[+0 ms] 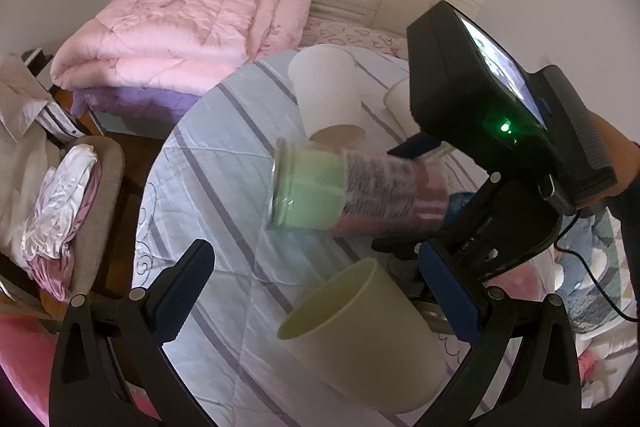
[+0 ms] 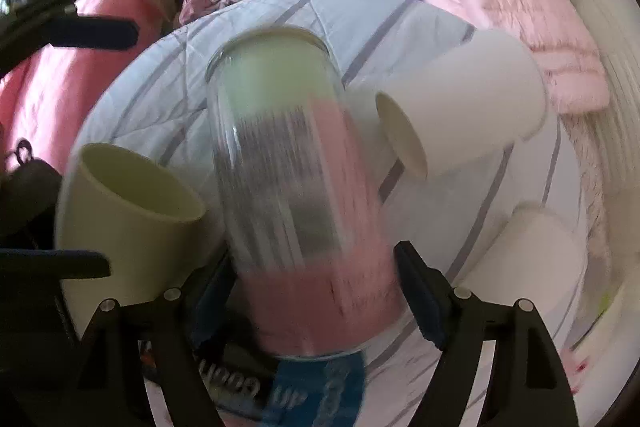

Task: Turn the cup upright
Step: 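Close the right gripper on the canister and lift it off the table, then rotate the held canister with the right gripper so its green end points up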

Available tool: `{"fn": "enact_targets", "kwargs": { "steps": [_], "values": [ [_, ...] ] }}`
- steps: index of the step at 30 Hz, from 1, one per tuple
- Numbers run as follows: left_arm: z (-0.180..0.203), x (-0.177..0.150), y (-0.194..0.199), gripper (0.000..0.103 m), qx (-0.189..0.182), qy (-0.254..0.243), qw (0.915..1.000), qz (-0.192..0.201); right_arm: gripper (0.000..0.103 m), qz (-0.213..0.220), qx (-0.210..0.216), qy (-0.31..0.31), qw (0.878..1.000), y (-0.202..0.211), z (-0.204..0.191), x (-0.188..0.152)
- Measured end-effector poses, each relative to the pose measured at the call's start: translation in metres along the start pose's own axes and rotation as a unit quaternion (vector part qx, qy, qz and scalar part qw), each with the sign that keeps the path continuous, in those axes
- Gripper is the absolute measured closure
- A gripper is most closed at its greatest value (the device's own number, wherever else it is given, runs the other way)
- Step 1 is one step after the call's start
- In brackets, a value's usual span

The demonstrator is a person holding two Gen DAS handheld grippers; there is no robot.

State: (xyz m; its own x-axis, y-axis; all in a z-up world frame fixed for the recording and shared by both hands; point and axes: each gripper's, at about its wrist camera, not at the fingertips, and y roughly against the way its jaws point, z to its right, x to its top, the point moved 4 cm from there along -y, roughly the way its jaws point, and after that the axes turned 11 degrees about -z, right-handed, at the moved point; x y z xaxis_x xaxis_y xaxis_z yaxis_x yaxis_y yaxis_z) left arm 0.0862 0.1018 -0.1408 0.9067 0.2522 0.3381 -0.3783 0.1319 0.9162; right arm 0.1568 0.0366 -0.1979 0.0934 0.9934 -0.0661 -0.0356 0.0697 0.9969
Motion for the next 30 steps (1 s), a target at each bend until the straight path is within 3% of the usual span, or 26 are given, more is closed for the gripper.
{"fn": "enact_targets", "kwargs": {
  "steps": [8, 9, 10, 18, 26, 30],
  "values": [
    [-0.007, 0.002, -0.01, 0.0, -0.003, 0.003, 0.9999, -0.01, 0.022, -0.018, 0.002, 0.043, 0.999, -0.005, -0.003, 0.028],
    [-0.007, 0.002, -0.01, 0.0, -0.003, 0.003, 0.9999, -0.01, 0.023, -0.015, -0.003, 0.048, 0.999, -0.007, -0.005, 0.029],
    [-0.007, 0.001, -0.009, 0.0, -0.004, 0.003, 0.9999, -0.01, 0.032, -0.011, 0.0, 0.049, 0.999, -0.006, -0.007, 0.029],
    [-0.003, 0.003, 0.006, 0.0, -0.009, 0.006, 0.9999, 0.012, 0.032, 0.043, 0.02, 0.01, 0.999, 0.022, -0.005, 0.016],
    [0.03, 0.023, 0.048, 0.0, -0.023, -0.022, 0.9974, 0.064, 0.032, 0.103, -0.001, -0.091, 0.99, 0.076, 0.005, -0.031],
    [0.067, 0.035, 0.061, 0.0, -0.032, -0.053, 0.9946, 0.083, 0.032, 0.129, -0.01, -0.187, 0.974, 0.097, 0.022, -0.081]
  ]
}}
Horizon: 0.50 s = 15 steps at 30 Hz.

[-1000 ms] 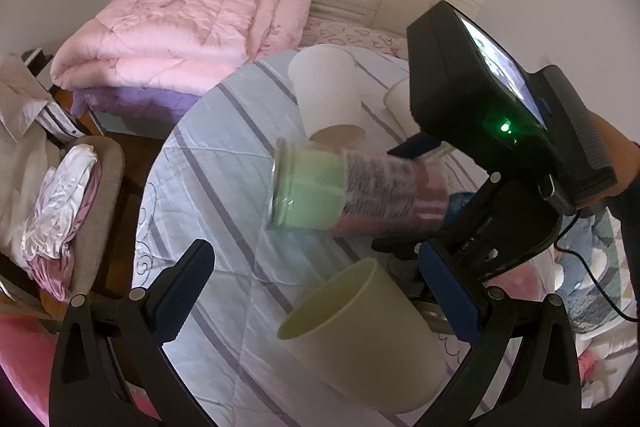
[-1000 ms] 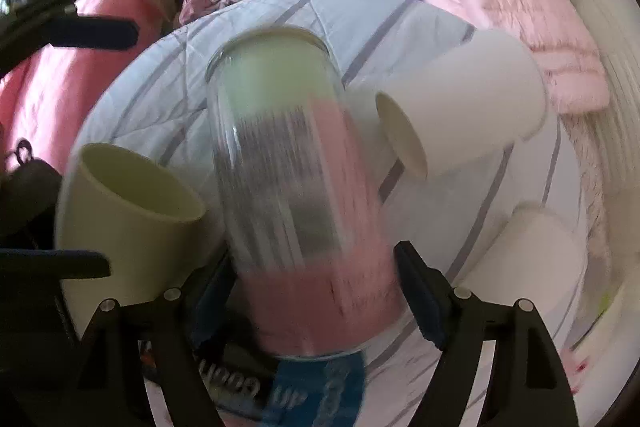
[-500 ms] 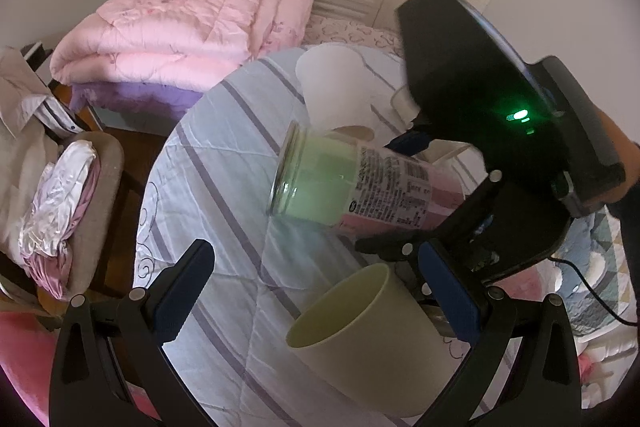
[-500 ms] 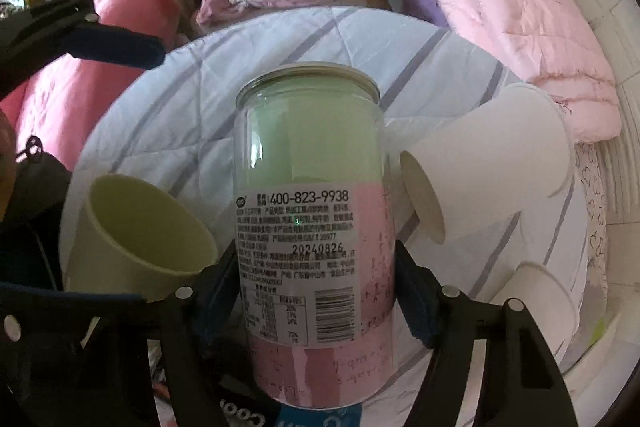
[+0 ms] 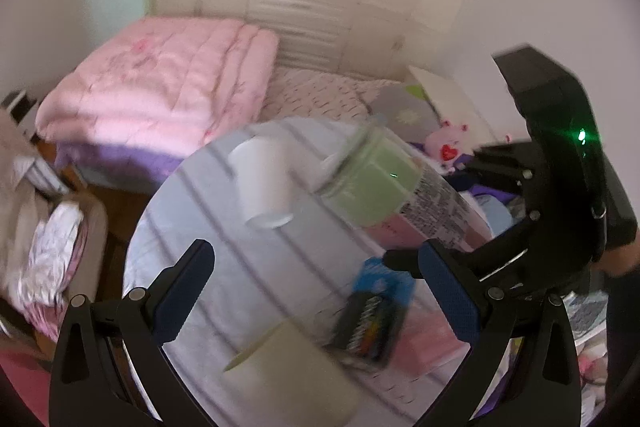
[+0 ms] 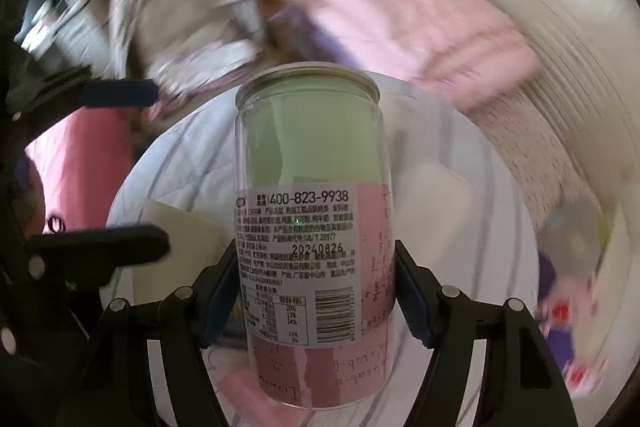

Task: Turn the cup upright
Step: 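Rotate the held canister with the right gripper so its green end points up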

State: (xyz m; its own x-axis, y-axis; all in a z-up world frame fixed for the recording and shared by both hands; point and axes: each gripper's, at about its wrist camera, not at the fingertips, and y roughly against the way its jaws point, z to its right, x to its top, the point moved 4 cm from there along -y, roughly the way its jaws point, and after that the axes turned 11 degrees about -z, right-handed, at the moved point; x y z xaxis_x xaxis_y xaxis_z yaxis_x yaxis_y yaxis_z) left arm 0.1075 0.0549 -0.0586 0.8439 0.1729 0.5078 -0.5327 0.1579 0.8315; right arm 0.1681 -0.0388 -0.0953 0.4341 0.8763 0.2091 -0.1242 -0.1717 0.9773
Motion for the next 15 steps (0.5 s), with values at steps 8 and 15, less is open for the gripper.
{"fn": "enact_targets", "kwargs": {
  "steps": [8, 15],
  "values": [
    [0.075, 0.02, -0.025, 0.0, -0.021, -0.052, 0.9983, -0.019, 0.032, 0.027, 0.015, -0.214, 0.976, 0.011, 0.074, -0.08],
    [0.123, 0.02, -0.062, 0.0, -0.022, -0.082, 0.9946, -0.06, 0.032, 0.043, 0.067, -0.361, 0.929, -0.025, 0.128, -0.132]
  ]
}}
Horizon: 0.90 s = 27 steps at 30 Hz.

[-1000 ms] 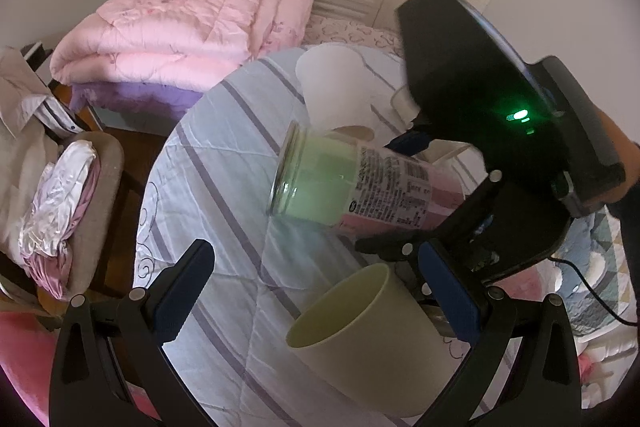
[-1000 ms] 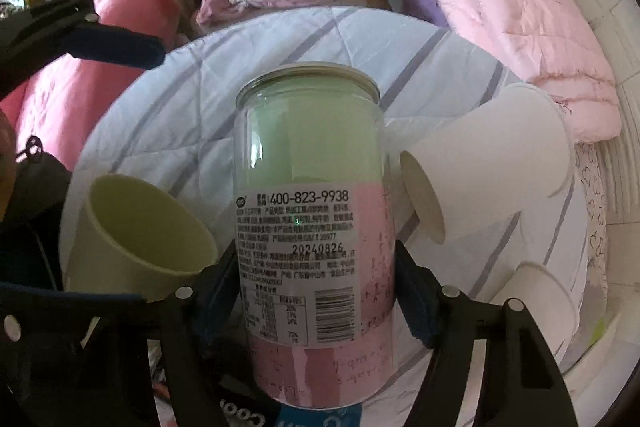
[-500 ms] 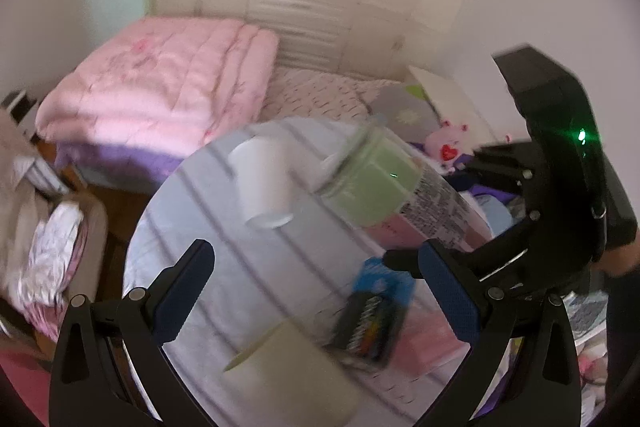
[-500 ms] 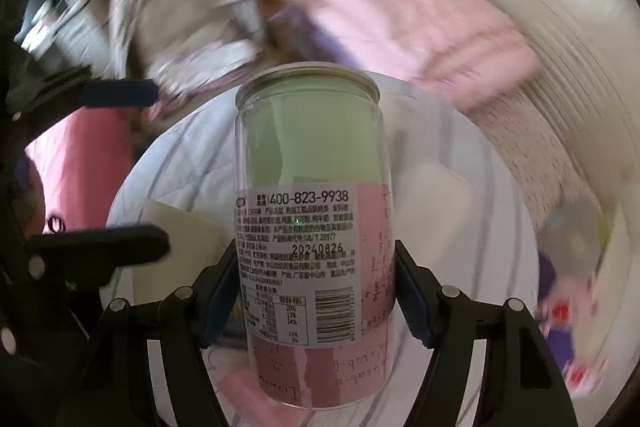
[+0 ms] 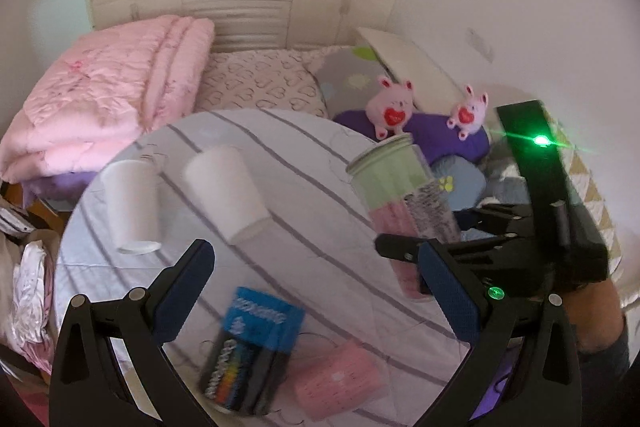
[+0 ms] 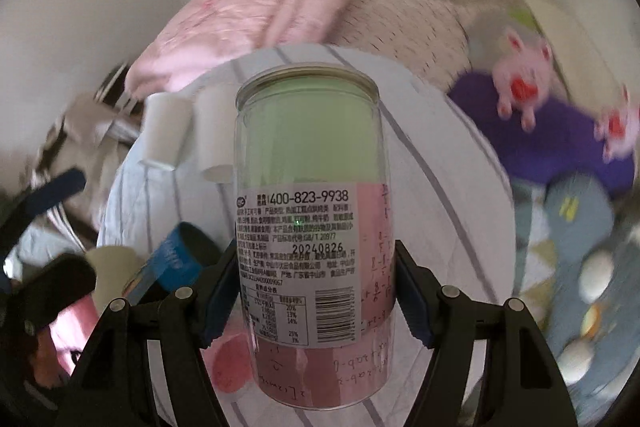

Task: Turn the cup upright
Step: 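Rotate the held canister with the right gripper so its green end points up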

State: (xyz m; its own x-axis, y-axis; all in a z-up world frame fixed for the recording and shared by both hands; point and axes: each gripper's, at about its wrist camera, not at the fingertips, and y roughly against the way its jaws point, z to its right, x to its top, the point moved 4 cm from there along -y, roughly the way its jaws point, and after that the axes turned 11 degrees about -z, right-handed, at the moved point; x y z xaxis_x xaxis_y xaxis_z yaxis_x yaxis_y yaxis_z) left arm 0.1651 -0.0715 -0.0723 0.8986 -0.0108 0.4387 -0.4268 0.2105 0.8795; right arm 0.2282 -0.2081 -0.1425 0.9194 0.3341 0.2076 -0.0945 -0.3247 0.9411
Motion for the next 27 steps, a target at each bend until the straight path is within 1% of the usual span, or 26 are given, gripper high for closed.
{"fn": "enact_targets", "kwargs": {
  "steps": [4, 9, 12, 13, 14, 16, 18, 22, 24, 26, 27],
  "values": [
    [0.009, 0.003, -0.019, 0.0, 0.01, -0.001, 0.9997, -0.021, 0.032, -0.012, 0.016, -0.046, 0.999, -0.025, 0.025, -0.004],
    [0.009, 0.006, -0.037, 0.0, 0.032, 0.008, 0.9987, -0.039, 0.032, -0.026, 0.012, -0.065, 0.997, -0.046, 0.032, -0.005],
    [0.009, 0.007, -0.045, 0.0, 0.036, 0.014, 0.9981, -0.047, 0.031, -0.028, 0.025, -0.073, 0.997, -0.052, 0.034, -0.007],
    [0.009, 0.007, -0.047, 0.0, 0.035, 0.017, 0.998, -0.05, 0.028, -0.028, 0.025, -0.076, 0.996, -0.051, 0.034, -0.008],
    [0.009, 0.007, -0.048, 0.0, 0.035, 0.022, 0.9978, -0.052, 0.021, -0.027, 0.025, -0.078, 0.996, -0.05, 0.033, -0.009],
    [0.01, 0.008, -0.048, 0.0, 0.028, 0.028, 0.9979, -0.051, 0.021, -0.02, 0.031, -0.08, 0.996, -0.044, 0.031, -0.01],
    [0.011, 0.009, -0.047, 0.0, 0.029, 0.032, 0.9978, -0.051, 0.021, -0.012, 0.038, -0.082, 0.996, -0.036, 0.029, -0.015],
    [0.015, 0.013, -0.041, 0.0, 0.012, 0.045, 0.9977, -0.049, 0.021, 0.013, 0.02, -0.071, 0.997, -0.017, 0.024, -0.025],
    [0.02, 0.015, -0.039, 0.0, -0.005, 0.042, 0.9981, -0.045, 0.021, 0.028, 0.018, -0.063, 0.997, -0.006, 0.022, -0.031],
    [0.026, 0.017, -0.041, 0.0, -0.006, 0.044, 0.9978, -0.048, 0.021, 0.038, 0.009, -0.057, 0.998, 0.003, 0.022, -0.037],
    [0.03, 0.018, -0.044, 0.0, -0.002, 0.043, 0.9976, -0.053, 0.021, 0.042, -0.004, -0.052, 0.998, 0.007, 0.023, -0.042]
  ]
}}
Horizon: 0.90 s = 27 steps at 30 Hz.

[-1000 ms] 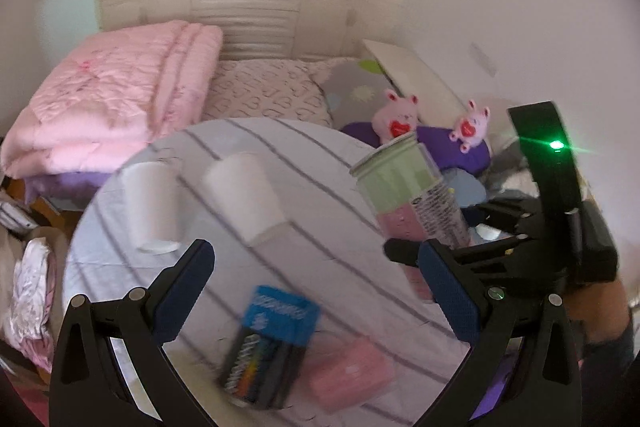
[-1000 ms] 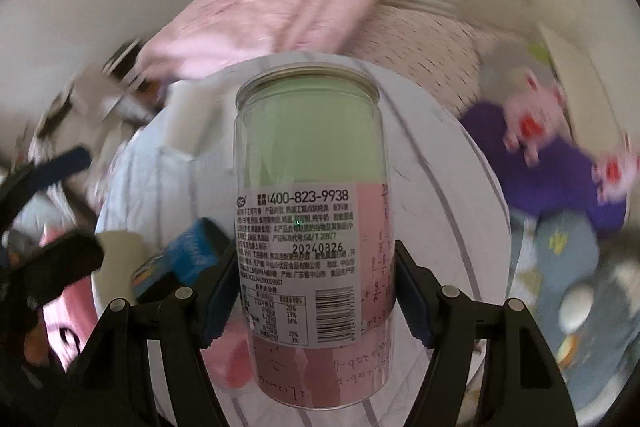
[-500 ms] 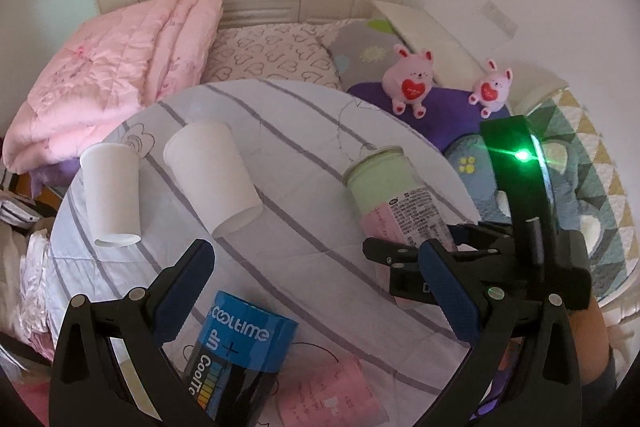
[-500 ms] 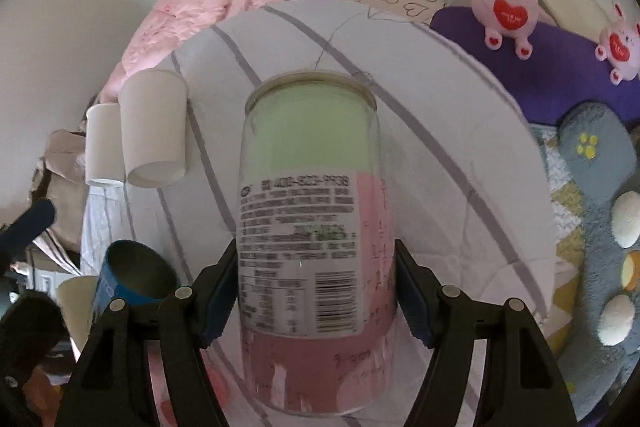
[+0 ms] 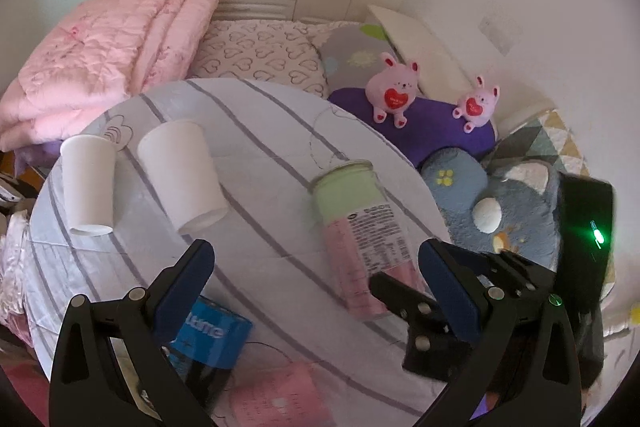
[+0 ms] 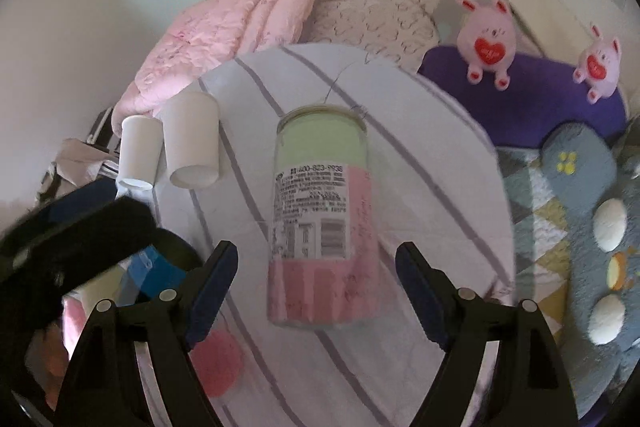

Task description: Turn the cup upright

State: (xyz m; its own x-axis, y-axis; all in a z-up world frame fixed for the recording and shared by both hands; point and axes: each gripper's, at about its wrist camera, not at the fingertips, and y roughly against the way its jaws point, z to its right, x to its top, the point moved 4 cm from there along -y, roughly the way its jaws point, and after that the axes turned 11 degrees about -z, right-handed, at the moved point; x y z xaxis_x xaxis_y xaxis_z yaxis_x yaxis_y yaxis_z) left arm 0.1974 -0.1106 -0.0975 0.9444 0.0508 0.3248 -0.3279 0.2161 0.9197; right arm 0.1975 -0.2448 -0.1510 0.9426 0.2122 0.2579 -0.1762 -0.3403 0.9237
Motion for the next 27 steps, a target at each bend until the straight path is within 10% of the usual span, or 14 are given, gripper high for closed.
{"fn": "enact_targets", "kwargs": {
  "steps": [27],
  "values": [
    [0.048, 0.039, -0.129, 0.0, 0.055, 0.027, 0.984, -0.167, 0.021, 0.009, -0.022, 0.03, 0.999, -0.006, 0.05, -0.013]
  ]
}}
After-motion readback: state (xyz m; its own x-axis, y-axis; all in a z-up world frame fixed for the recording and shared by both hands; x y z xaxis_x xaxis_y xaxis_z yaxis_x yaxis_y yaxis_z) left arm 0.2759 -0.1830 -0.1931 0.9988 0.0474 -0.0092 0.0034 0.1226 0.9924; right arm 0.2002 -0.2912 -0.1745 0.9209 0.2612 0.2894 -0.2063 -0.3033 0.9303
